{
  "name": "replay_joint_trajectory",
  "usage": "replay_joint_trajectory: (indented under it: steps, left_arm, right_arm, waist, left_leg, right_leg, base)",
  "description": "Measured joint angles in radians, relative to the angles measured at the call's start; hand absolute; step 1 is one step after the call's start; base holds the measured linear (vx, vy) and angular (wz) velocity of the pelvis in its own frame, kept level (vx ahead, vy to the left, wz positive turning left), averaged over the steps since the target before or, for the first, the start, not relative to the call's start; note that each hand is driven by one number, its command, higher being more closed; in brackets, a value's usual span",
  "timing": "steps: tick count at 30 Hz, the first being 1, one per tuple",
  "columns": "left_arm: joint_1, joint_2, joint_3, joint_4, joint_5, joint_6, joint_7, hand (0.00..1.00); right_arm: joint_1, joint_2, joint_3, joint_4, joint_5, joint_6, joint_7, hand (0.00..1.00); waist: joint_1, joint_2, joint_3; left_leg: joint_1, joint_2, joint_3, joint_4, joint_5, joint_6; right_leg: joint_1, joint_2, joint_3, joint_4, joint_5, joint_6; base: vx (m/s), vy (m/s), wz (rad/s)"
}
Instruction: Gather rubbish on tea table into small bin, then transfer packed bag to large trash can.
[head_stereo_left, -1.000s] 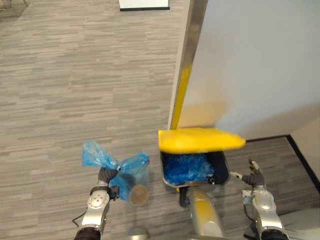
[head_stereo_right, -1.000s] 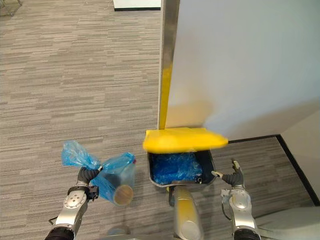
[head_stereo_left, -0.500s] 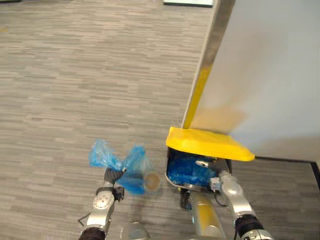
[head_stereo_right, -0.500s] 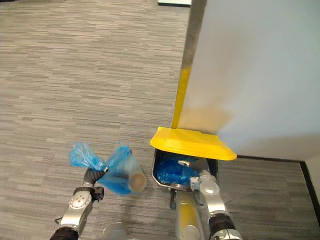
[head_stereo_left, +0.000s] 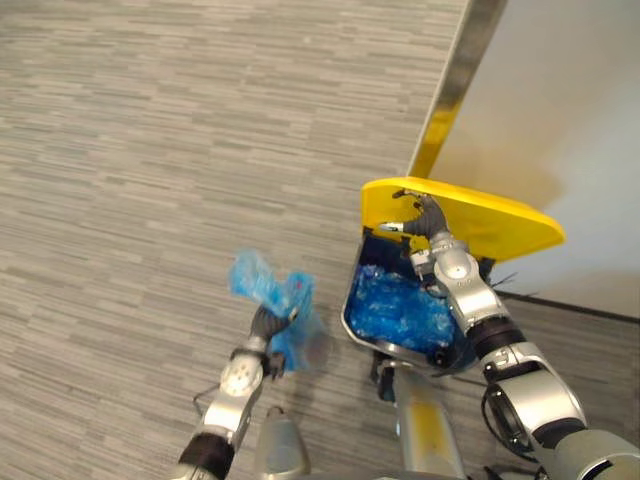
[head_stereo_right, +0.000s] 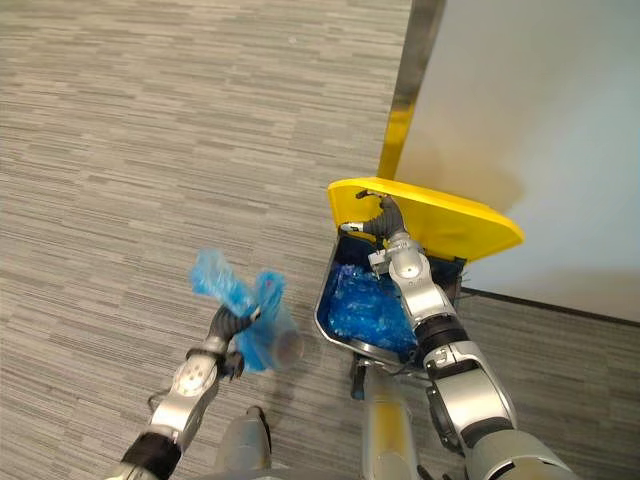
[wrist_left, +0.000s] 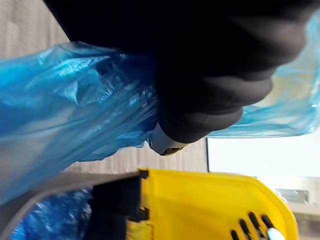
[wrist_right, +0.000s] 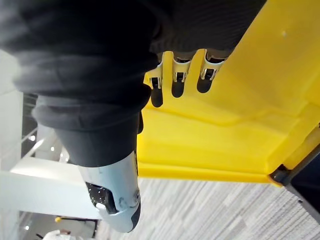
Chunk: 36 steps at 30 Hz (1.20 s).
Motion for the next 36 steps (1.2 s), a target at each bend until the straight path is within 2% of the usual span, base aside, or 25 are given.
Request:
replay_joint_trajectory:
  steps: [4, 6, 9, 15, 17, 18, 19, 22, 23, 26, 31, 32, 36]
  left_arm:
    - [-0.075, -0.019, -0.133, -0.105, -0.032, -0.01, -0.002, 1.0]
    - [-0.143, -0.054, -0.231, -0.128, -0.041, -0.018, -0.003, 1.0]
    - [-0.22, -0.096, -0.287, -0.127, -0.04, -0.03, 0.0, 1.0]
    - [-0.376, -0.109, -0.299, -0.065, -0.019, -0.046, 0.042, 1.0]
    - [-0.429, -0.119, -0.296, 0.063, 0.02, -0.044, 0.066, 1.0]
    - [-0.44, -0.119, -0.292, 0.096, 0.031, -0.044, 0.067, 1.0]
    - [-0.468, -0.118, -0.269, 0.184, 0.057, -0.041, 0.077, 1.0]
    - [-0.503, -0.116, -0.247, 0.275, 0.079, -0.028, 0.086, 1.0]
    - [-0.522, -0.114, -0.241, 0.328, 0.11, -0.013, 0.086, 1.0]
    - [-0.542, -0.12, -0.248, 0.392, 0.164, 0.001, 0.084, 1.0]
    - [-0.589, -0.148, -0.259, 0.458, 0.235, 0.015, 0.084, 1.0]
    - [-0.599, -0.159, -0.244, 0.467, 0.253, 0.017, 0.084, 0.0]
    - [-0.599, -0.206, -0.183, 0.49, 0.312, 0.037, 0.087, 0.0]
  right_arm:
    - [-0.036, -0.007, 0.019, 0.0, 0.0, 0.001, 0.0, 0.0]
    - [-0.05, -0.03, 0.023, 0.0, -0.001, 0.001, 0.001, 0.0]
    - [-0.056, -0.043, 0.064, 0.0, -0.016, 0.001, 0.006, 0.0]
    - [-0.13, -0.097, 0.096, -0.001, -0.037, 0.001, 0.027, 0.0]
    - [-0.153, -0.113, 0.102, -0.002, -0.056, 0.001, 0.041, 0.0]
    - [-0.159, -0.114, 0.102, -0.003, -0.063, 0.0, 0.044, 0.0]
    - [-0.183, -0.12, 0.102, -0.005, -0.067, 0.0, 0.045, 0.0]
    - [-0.207, -0.141, 0.102, -0.006, -0.067, -0.001, 0.045, 0.0]
    - [-0.222, -0.148, 0.103, -0.006, -0.067, 0.0, 0.045, 0.0]
    - [-0.243, -0.156, 0.103, -0.02, -0.066, 0.0, 0.044, 0.0]
    - [-0.243, -0.161, 0.099, -0.155, -0.061, -0.002, 0.031, 0.0]
    - [-0.242, -0.156, 0.099, -0.183, -0.062, -0.004, 0.018, 0.0]
    - [-0.233, -0.131, 0.091, -0.239, -0.073, -0.005, -0.017, 0.0]
  waist:
    - [-0.026, 0.001, 0.029]
    - [-0.031, 0.0, 0.039]
    - [-0.045, -0.002, 0.04]
    - [-0.072, -0.007, 0.091]
    - [-0.084, -0.011, 0.1]
    - [-0.091, -0.015, 0.104]
    - [-0.107, -0.031, 0.13]
    - [-0.124, -0.052, 0.158]
    - [-0.127, -0.056, 0.166]
    - [-0.127, -0.056, 0.18]
    - [-0.126, -0.062, 0.21]
    - [-0.127, -0.064, 0.217]
    - [-0.123, -0.065, 0.218]
  left_leg:
    - [0.001, 0.0, 0.0, -0.001, 0.0, 0.0]
    - [0.006, -0.004, 0.004, -0.001, 0.001, -0.003]
    - [0.024, -0.006, 0.025, -0.005, -0.005, -0.007]
    - [0.048, -0.007, 0.052, -0.016, -0.016, -0.013]
    - [0.05, -0.006, 0.074, -0.017, -0.016, -0.016]
    - [0.05, -0.006, 0.077, -0.018, -0.016, -0.017]
    - [0.052, -0.006, 0.088, -0.016, -0.015, -0.017]
    - [0.04, -0.005, 0.102, -0.01, -0.018, -0.02]
    - [0.022, -0.002, 0.117, -0.002, -0.021, -0.021]
    - [0.003, 0.012, 0.15, 0.029, -0.038, -0.018]
    - [-0.072, 0.038, 0.177, 0.151, -0.096, -0.01]
    - [-0.09, 0.054, 0.197, 0.18, -0.107, -0.013]
    - [-0.122, 0.1, 0.249, 0.243, -0.122, -0.016]
  right_leg:
    - [-0.002, 0.002, 0.0, 0.005, -0.002, -0.003]
    - [-0.011, -0.001, 0.008, 0.028, -0.011, -0.009]
    - [-0.027, -0.002, 0.027, 0.073, -0.028, -0.009]
    - [-0.048, 0.006, 0.055, 0.104, -0.055, 0.006]
    - [-0.062, 0.019, 0.069, 0.105, -0.055, 0.005]
    - [-0.065, 0.02, 0.072, 0.107, -0.055, 0.005]
    - [-0.072, 0.024, 0.08, 0.106, -0.054, 0.004]
    - [-0.09, 0.028, 0.092, 0.103, -0.049, 0.004]
    - [-0.109, 0.039, 0.101, 0.089, -0.037, 0.009]
    - [-0.136, 0.058, 0.116, 0.084, -0.022, -0.007]
    - [-0.201, 0.071, 0.133, 0.114, -0.003, -0.036]
    - [-0.214, 0.072, 0.134, 0.121, -0.003, -0.036]
    - [-0.238, 0.069, 0.136, 0.13, 0.004, -0.045]
  base:
    - [0.01, 0.001, 0.0]
    - [0.04, 0.009, -0.04]
    - [0.07, 0.008, -0.12]
    - [0.02, -0.025, -0.15]
    - [0.01, -0.017, -0.24]
    - [0.01, -0.025, -0.23]
    - [0.01, -0.018, -0.14]
    - [-0.02, -0.036, -0.2]
    - [0.0, -0.026, -0.3]
    - [0.03, -0.015, -0.31]
    - [0.04, 0.01, -0.21]
    - [0.0, 0.027, -0.08]
    - [0.0, 0.036, -0.03]
